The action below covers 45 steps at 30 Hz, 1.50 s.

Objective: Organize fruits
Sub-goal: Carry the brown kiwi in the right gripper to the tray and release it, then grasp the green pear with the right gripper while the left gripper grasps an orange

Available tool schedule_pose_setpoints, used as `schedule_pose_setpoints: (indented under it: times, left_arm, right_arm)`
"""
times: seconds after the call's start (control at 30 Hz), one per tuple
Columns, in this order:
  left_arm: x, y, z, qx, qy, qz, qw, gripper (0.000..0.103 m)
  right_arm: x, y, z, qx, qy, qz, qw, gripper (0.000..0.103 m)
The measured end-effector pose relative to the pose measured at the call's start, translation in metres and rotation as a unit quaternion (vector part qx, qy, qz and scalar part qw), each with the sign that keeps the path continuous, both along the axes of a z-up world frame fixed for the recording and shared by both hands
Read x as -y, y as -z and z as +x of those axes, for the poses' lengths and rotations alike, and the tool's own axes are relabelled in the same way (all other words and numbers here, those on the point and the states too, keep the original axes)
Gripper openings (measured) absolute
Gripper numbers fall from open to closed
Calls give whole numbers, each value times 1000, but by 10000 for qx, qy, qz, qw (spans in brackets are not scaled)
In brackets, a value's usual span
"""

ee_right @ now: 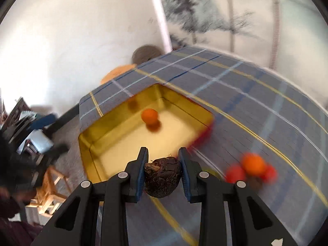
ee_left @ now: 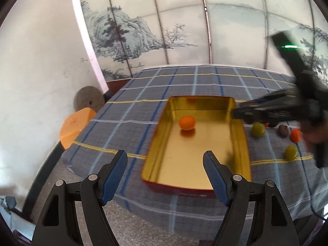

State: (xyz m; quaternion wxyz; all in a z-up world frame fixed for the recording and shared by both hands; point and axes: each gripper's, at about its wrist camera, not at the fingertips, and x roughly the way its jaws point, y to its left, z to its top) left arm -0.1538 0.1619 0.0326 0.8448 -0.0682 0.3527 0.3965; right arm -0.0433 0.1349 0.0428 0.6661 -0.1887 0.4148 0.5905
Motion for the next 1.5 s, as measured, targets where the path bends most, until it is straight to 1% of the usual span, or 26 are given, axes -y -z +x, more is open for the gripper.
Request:
schedule_pose_setpoints:
  times: [0.07, 0.1, 0.17, 0.2, 0.23, 0.27, 0.33, 0.37, 0.43, 0.47, 0.53, 0.57, 0.6, 0.67, 0.7, 0.77, 0.87, 0.97, 1.1, 1.13, 1.17, 1.2, 1.27, 1.37, 1.43, 1.5]
  left_arm:
    - [-5, 0, -8, 21, -51, -32, 10000, 77]
    - [-7, 0, -10, 28, -66, -59, 10000, 77]
    - [-10, 3, -15, 11, -69, -130, 9999, 78]
    - [-11, 5, -17, -9, -64, -143, 9999, 78]
    - [-11, 7, -19, -28, -68, -130, 9999, 78]
    - [-11, 8, -19, -41, -73, -113, 9999, 78]
    - [-10, 10, -21, -30, -61, -93, 9999, 78]
    - [-10, 11, -21, -20, -45, -112, 9999, 78]
    - [-8, 12, -22, 61, 32, -182, 9998, 78]
    - [-7, 12, -21, 110, 82, -204, 9997, 78]
    - [-2, 13, -20, 189, 217, -234, 9993, 78]
    - [1, 14, -19, 205, 281, -251, 9991, 78]
    - [5, 16, -15, 209, 378, -285, 9987, 78]
    - [10, 16, -8, 213, 480, -315, 9981, 78]
    - [15, 17, -3, 214, 556, -356, 9976, 78]
    - [19, 17, 4, 205, 676, -444, 9965, 78]
    - [31, 17, 12, 166, 818, -476, 9954, 78]
    - [44, 12, 15, 79, 950, -297, 9950, 78]
    - [53, 11, 21, -41, 1105, -231, 9936, 79]
    - [56, 10, 25, -77, 1151, -233, 9931, 79]
    - [58, 10, 28, -98, 1197, -243, 9925, 79]
    - [61, 9, 31, -111, 1276, -276, 9914, 79]
    - [67, 6, 40, -88, 1508, -364, 9879, 79]
    - [77, 2, 59, -54, 1877, -472, 9811, 79]
    - [85, 2, 79, -12, 2209, -743, 9725, 79]
    - [93, 4, 102, 105, 2561, -1092, 9604, 79]
  right_arm:
    - [-38, 12, -1, -17, -99, -237, 9997, 28]
    - [-56, 20, -2, 54, -80, -400, 9992, 30]
    - [-76, 30, 0, 142, -40, -530, 9985, 32]
    - [-84, 34, 2, 141, 9, -515, 9986, 39]
    - [-87, 35, 3, 172, 120, -480, 9986, 45]
    - [-87, 32, 6, 185, 302, -407, 9985, 54]
    - [-77, 21, 11, 1, 495, 4, 9988, 58]
    - [-63, 11, 14, -92, 616, 311, 9976, 60]
    - [-34, -3, 17, -129, 781, 609, 9950, 60]
    - [-10, -11, 18, -205, 808, 809, 9932, 60]
    - [30, -16, 14, -219, 823, 950, 9918, 60]
    - [59, -16, 9, -97, 874, 935, 9917, 60]
    - [80, -13, 3, -15, 921, 871, 9919, 60]
    - [124, 1, -10, 140, 1007, 544, 9933, 59]
    - [137, 7, -17, 266, 1091, 328, 9931, 55]
    - [160, 20, -28, 402, 1209, 20, 9918, 50]
    - [169, 32, -26, 299, 1426, -63, 9893, 50]
    - [162, 39, -18, 220, 1489, -104, 9886, 50]
    - [147, 48, -15, 243, 1406, -106, 9897, 50]
    - [147, 53, -14, 204, 1380, -133, 9901, 47]
    - [141, 58, -11, 138, 1341, -213, 9906, 31]
    - [138, 64, -10, 123, 1315, -358, 9906, 32]
    - [146, 60, -10, 74, 1366, -195, 9904, 31]
    - [176, 40, -3, 145, 1711, 244, 9848, 31]
    - [205, 27, 12, 327, 2102, 325, 9766, 31]
    - [237, 19, 34, 627, 2531, 194, 9652, 31]
